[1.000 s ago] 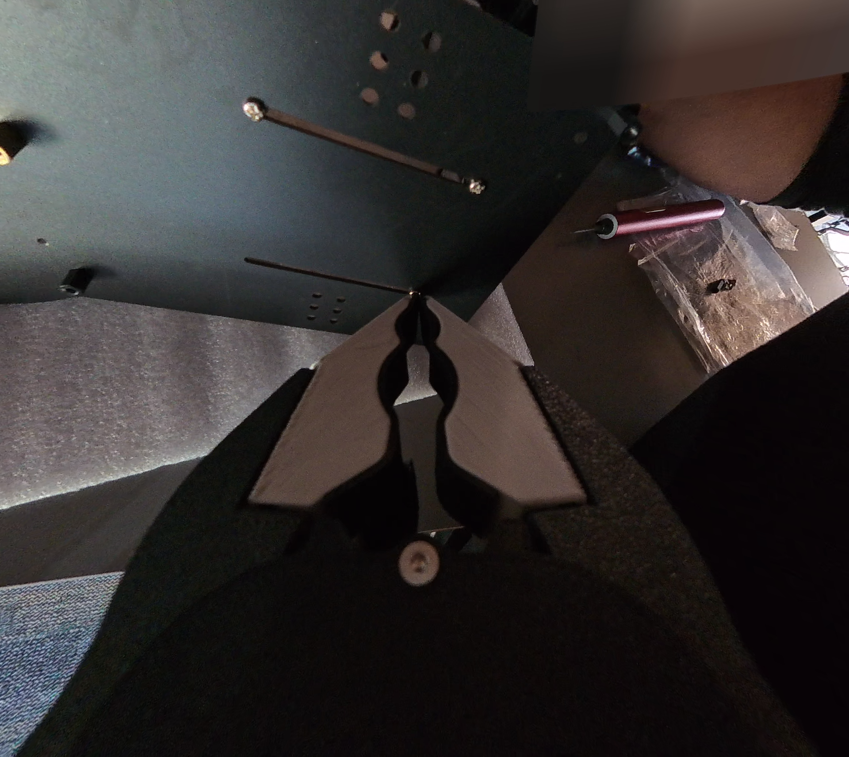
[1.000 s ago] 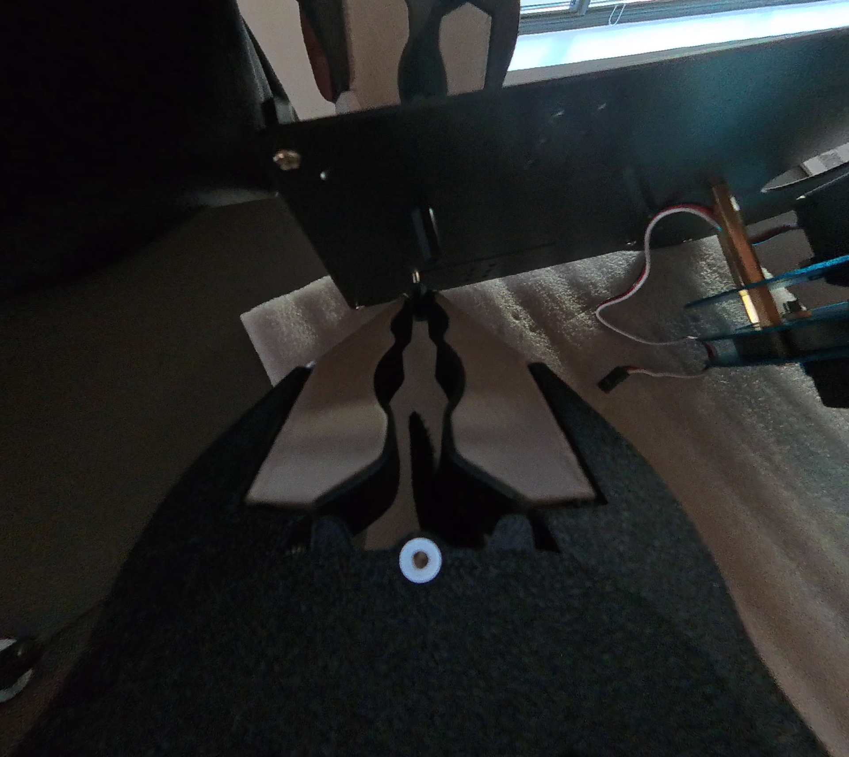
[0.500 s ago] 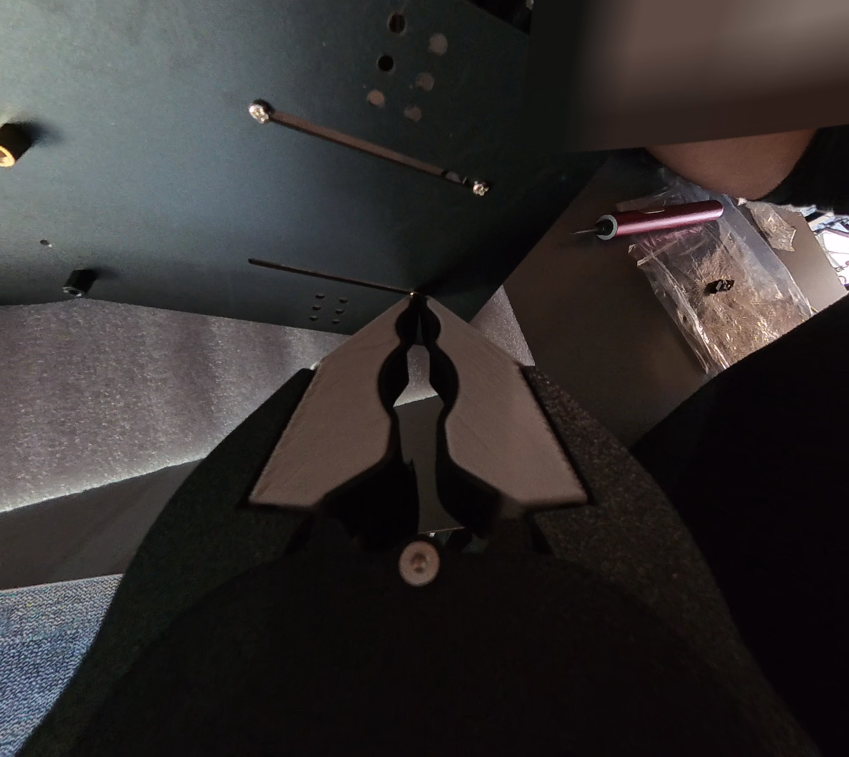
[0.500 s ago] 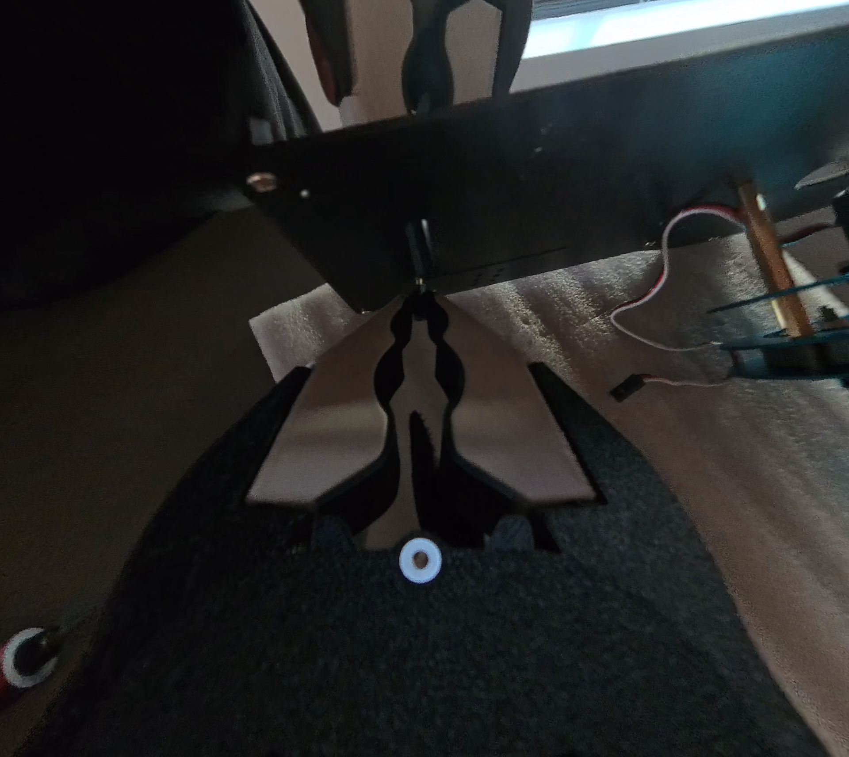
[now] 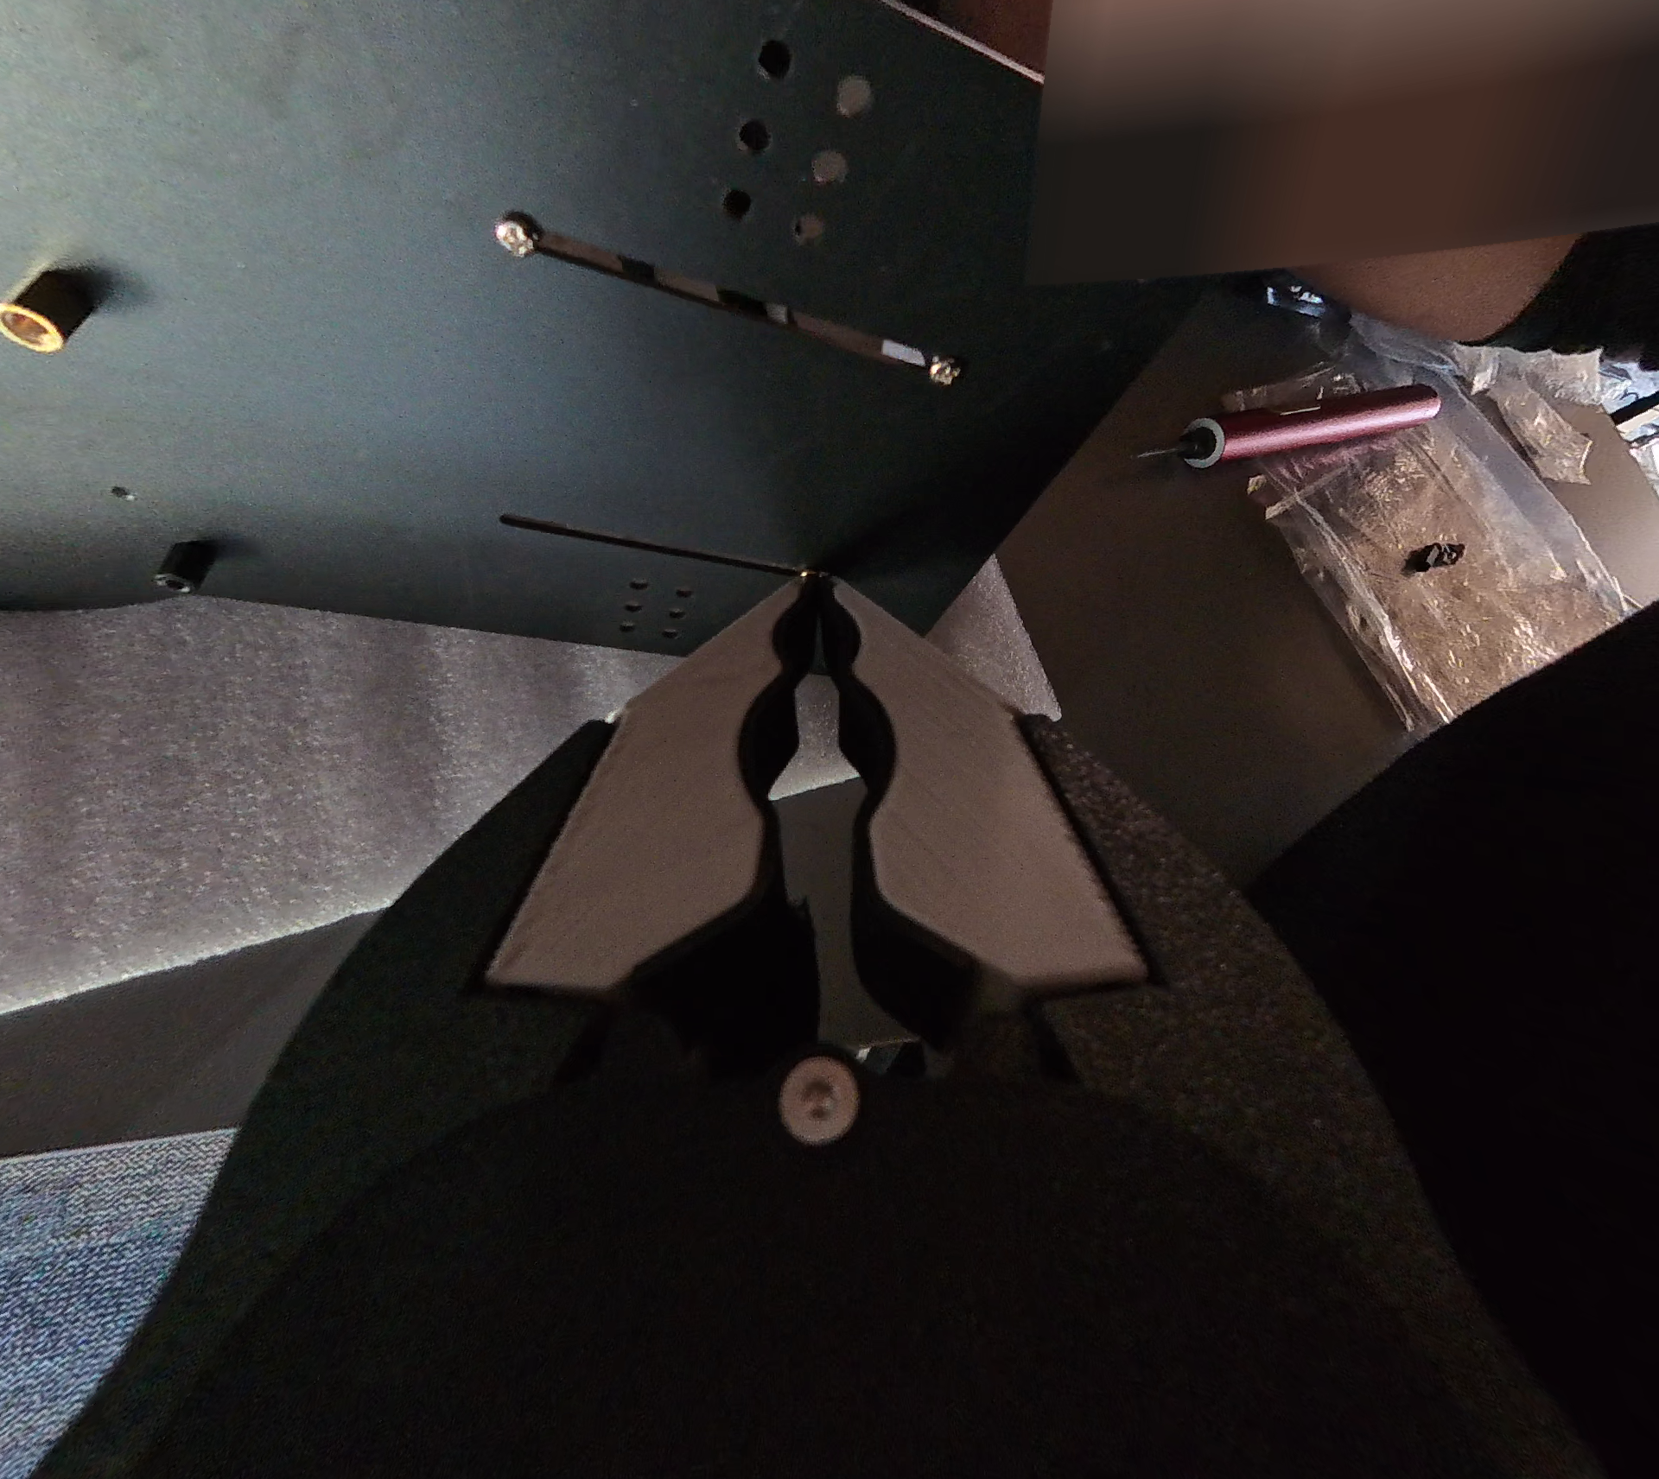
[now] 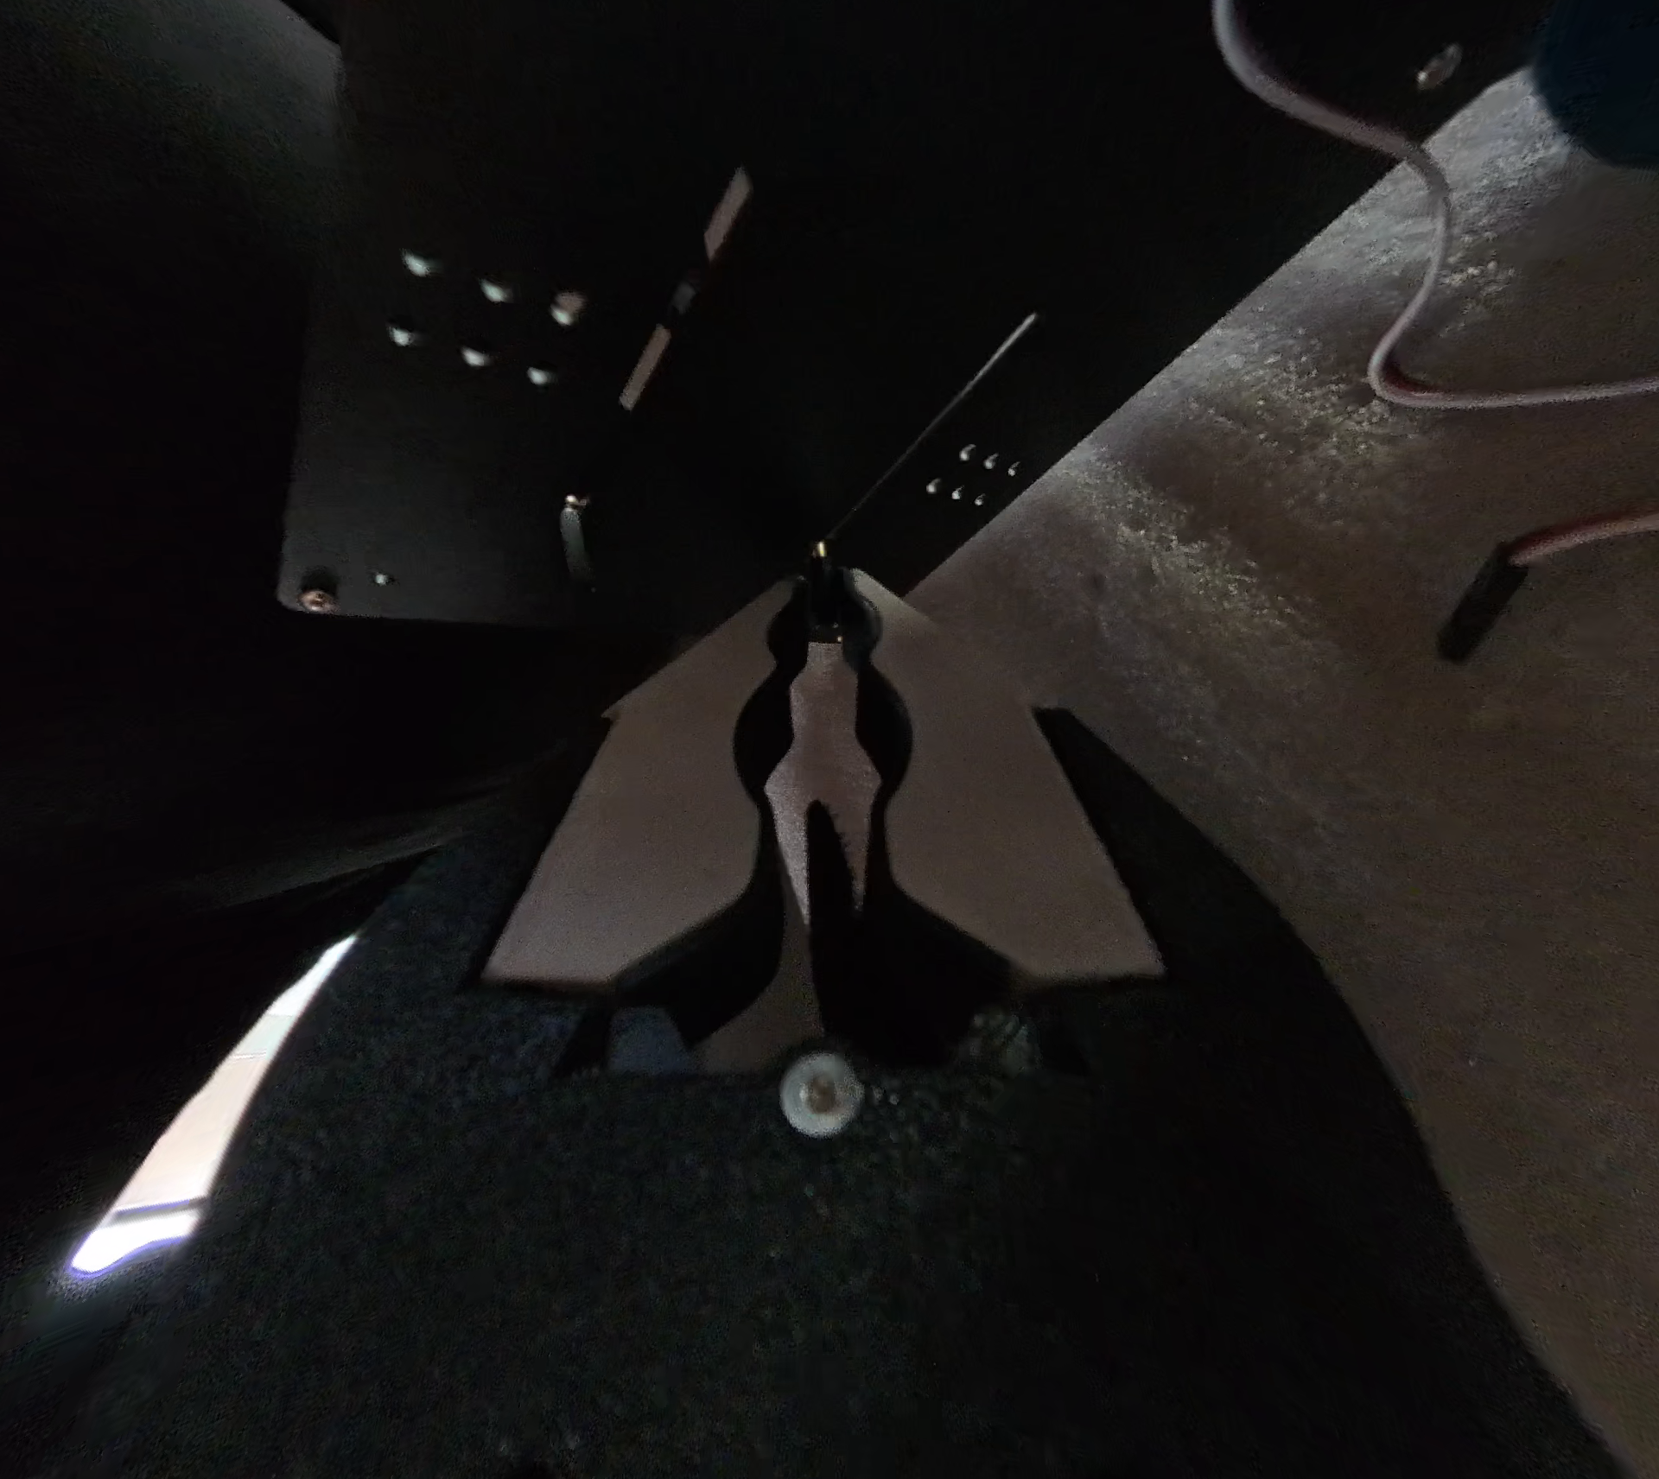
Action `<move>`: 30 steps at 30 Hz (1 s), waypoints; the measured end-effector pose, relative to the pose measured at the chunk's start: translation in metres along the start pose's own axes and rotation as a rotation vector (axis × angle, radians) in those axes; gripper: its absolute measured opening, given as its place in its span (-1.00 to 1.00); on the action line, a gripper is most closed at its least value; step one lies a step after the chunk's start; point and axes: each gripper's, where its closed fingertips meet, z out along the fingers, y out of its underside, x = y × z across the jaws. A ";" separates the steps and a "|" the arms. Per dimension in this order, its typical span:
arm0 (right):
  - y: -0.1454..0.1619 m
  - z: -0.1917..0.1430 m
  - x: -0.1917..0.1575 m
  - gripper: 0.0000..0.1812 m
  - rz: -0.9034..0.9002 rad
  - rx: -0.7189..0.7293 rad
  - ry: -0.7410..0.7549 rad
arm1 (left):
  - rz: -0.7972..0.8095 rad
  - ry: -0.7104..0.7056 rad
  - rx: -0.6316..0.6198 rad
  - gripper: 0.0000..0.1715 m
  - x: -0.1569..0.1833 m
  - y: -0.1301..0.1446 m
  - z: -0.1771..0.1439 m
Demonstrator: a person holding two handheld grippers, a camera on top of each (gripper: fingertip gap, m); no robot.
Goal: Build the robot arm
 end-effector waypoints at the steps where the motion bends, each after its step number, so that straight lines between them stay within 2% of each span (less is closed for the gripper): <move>1: 0.000 -0.001 0.000 -0.94 0.021 0.003 -0.015 | 0.003 0.003 0.000 -1.00 0.000 0.000 0.000; 6: -0.009 -0.005 0.004 -0.94 0.039 0.067 -0.010 | 0.006 0.015 -0.004 -1.00 0.001 0.000 0.001; 13: -0.001 -0.006 0.002 -0.94 -0.013 0.032 0.020 | 0.009 0.019 -0.009 -1.00 0.000 0.000 0.000; 20: 0.001 -0.012 0.002 -0.95 -0.231 0.098 0.140 | -0.008 0.029 0.002 -1.00 0.000 0.000 0.000; 21: 0.000 -0.015 0.002 -0.94 -0.218 0.112 0.154 | -0.014 0.031 0.003 -1.00 0.000 0.000 0.000; 23: 0.001 -0.025 0.009 -0.95 -0.077 0.121 0.202 | -0.013 0.028 0.004 -1.00 0.000 0.000 0.000; 25: 0.012 -0.034 0.023 -0.95 -0.019 0.073 0.351 | -0.011 0.026 0.005 -1.00 0.000 0.000 0.000; 27: 0.025 -0.047 0.033 -0.95 -0.145 -0.023 0.575 | -0.013 0.029 0.004 -1.00 0.000 0.000 0.000; 30: 0.035 -0.075 0.028 -0.95 -0.216 -0.105 0.767 | -0.005 0.031 -0.001 -1.00 0.000 0.000 0.000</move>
